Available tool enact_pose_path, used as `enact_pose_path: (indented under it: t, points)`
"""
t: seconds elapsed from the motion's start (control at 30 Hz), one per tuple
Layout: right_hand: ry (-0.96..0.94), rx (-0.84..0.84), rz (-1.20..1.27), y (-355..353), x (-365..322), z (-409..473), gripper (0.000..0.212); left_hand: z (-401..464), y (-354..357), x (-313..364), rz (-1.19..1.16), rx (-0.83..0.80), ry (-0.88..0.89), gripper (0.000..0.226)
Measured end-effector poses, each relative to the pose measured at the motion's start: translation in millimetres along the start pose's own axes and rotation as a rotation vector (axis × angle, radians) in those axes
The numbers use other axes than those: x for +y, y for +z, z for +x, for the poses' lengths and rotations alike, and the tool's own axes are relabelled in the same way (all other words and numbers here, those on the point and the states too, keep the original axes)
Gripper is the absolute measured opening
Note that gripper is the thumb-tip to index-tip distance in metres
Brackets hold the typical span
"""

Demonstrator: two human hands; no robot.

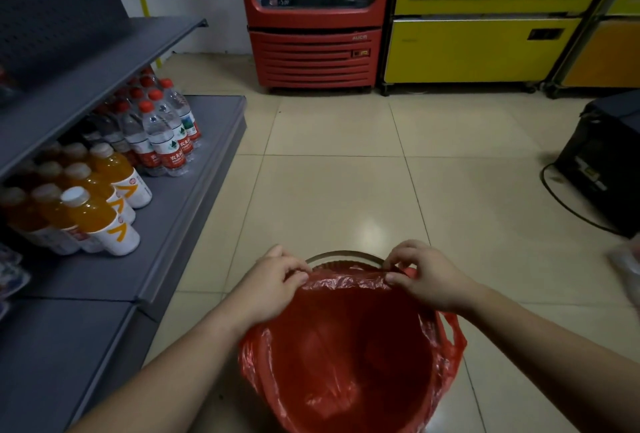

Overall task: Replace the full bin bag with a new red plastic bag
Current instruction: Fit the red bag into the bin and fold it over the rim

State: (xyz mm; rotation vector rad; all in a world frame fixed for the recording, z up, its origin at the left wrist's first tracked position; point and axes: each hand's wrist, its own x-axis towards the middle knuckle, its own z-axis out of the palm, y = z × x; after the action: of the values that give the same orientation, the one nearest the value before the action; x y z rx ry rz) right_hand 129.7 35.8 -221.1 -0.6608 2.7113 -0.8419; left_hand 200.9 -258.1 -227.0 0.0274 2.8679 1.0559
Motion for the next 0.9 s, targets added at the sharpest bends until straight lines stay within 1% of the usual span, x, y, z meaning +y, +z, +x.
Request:
enact_pose_path:
  t: [0.07,0.13,0.17,0.23,0.33,0.4,0.5,0.6,0.73,0.9]
  points:
    - [-0.007,-0.027,-0.058,-0.1,-1.9,2.6,0.005,3.4,0.1,1.9,0.081,-0.010,0.001,0.015]
    - [-0.008,-0.023,-0.091,0.0,-2.5,4.6,0.004,4.4,-2.0,3.7,0.109,0.001,0.003,0.010]
    - [-0.008,-0.029,-0.108,0.6,-2.5,5.5,0.006,4.5,-3.2,4.6,0.111,0.000,0.008,0.008]
    - [-0.001,-0.022,-0.122,2.6,-2.0,8.1,0.011,5.9,-4.4,5.5,0.109,0.020,0.022,0.013]
    - [0.077,0.067,-0.008,6.0,0.6,13.0,0.017,9.7,-4.7,4.1,0.072,0.129,0.014,0.018]
    - [0.113,0.114,0.057,8.1,2.2,18.3,0.019,13.2,-3.2,2.0,0.004,0.186,-0.032,0.021]
    - [0.152,0.094,0.110,10.6,4.4,26.8,0.020,19.9,2.1,-0.9,-0.068,0.199,-0.105,0.028]
    - [0.215,0.062,0.179,16.7,11.4,32.2,0.018,27.4,6.4,-8.8,-0.152,0.144,-0.194,0.026]
    - [0.324,-0.014,0.410,25.0,20.0,37.9,0.019,34.6,10.2,-20.7,-0.458,-0.007,-0.391,0.021]
    - [0.376,-0.115,0.576,25.7,21.3,39.9,0.015,34.3,10.1,-25.7,-0.604,-0.111,-0.475,0.019]
